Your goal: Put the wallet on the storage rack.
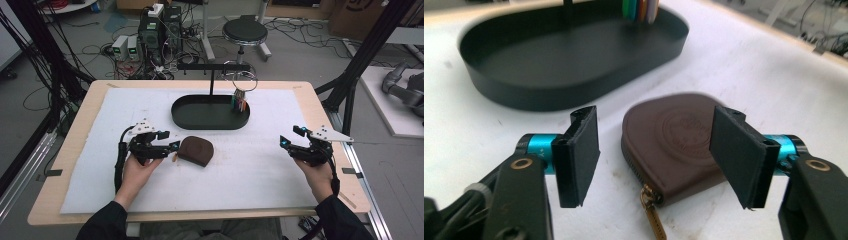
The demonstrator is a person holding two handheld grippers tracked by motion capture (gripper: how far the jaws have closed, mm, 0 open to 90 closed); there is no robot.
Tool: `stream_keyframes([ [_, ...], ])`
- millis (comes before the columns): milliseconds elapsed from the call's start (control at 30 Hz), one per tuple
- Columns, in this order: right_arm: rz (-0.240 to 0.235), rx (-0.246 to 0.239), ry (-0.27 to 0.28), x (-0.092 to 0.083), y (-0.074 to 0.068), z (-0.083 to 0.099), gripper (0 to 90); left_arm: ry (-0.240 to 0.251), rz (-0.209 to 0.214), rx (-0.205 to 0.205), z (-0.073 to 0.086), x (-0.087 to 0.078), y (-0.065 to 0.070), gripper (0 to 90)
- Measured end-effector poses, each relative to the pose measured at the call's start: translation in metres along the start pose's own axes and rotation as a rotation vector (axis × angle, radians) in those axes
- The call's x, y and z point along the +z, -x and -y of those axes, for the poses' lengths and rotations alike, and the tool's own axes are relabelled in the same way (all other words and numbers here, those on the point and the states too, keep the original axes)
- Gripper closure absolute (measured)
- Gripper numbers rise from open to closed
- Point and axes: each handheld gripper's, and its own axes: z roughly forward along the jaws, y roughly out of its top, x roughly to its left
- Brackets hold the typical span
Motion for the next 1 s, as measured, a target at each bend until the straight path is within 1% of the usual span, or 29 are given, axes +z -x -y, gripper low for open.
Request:
stream_keyframes([
  [33,0.001,-0.001,-0.002,0.0,0.0,0.0,32.4,-0.017,0.003,-0.008,0.001,0.004,-0.001,37.3],
  [100,0.003,-0.006,-0.009,0.001,-0.001,0.0,32.5,-0.057,0.008,-0.018,0.003,0.01,-0.003,42.4],
  [167,0.008,-0.026,-0.014,0.002,-0.002,0.0,33.0,-0.092,0.004,-0.03,0.006,0.016,-0.005,45.4],
  [300,0.006,-0.037,-0.016,0.003,-0.003,0.0,33.4,-0.122,0.015,-0.059,0.008,0.023,-0.008,46.5],
  [367,0.006,-0.042,-0.02,0.004,-0.004,0.0,33.5,-0.13,0.026,-0.086,0.01,0.026,-0.01,47.9],
  [433,0.002,-0.042,-0.022,0.004,-0.004,0.0,33.7,-0.159,0.029,-0.099,0.011,0.029,-0.011,49.3],
  [500,0.001,-0.046,-0.023,0.004,-0.005,0.0,33.8,-0.161,0.04,-0.133,0.013,0.03,-0.013,49.3],
  [533,0.001,-0.05,-0.022,0.004,-0.005,0.0,33.9,-0.161,0.044,-0.143,0.013,0.03,-0.013,49.4],
  [633,0.002,-0.068,-0.021,0.005,-0.006,0.0,34.2,-0.166,0.053,-0.165,0.014,0.031,-0.014,50.3],
  [667,0.001,-0.067,-0.024,0.005,-0.007,0.0,34.2,-0.162,0.058,-0.168,0.015,0.031,-0.014,51.3],
  [733,-0.003,-0.077,-0.029,0.006,-0.008,-0.001,34.3,-0.157,0.066,-0.164,0.016,0.03,-0.012,55.8],
  [767,0.0,-0.087,-0.029,0.006,-0.008,-0.001,34.4,-0.154,0.078,-0.164,0.017,0.03,-0.011,60.0],
  [800,0.0,-0.087,-0.031,0.007,-0.009,-0.001,34.6,-0.148,0.078,-0.156,0.017,0.03,-0.009,65.9],
  [833,-0.002,-0.09,-0.031,0.007,-0.009,-0.001,34.8,-0.148,0.07,-0.141,0.017,0.029,-0.007,67.5],
  [867,-0.003,-0.091,-0.033,0.007,-0.01,-0.001,34.9,-0.146,0.067,-0.14,0.017,0.029,-0.006,68.7],
  [933,-0.005,-0.093,-0.038,0.008,-0.01,-0.001,35.0,-0.144,0.069,-0.152,0.017,0.029,-0.006,69.7],
  [1000,-0.004,-0.1,-0.037,0.009,-0.011,-0.001,35.4,-0.141,0.065,-0.142,0.017,0.028,-0.006,71.4],
])
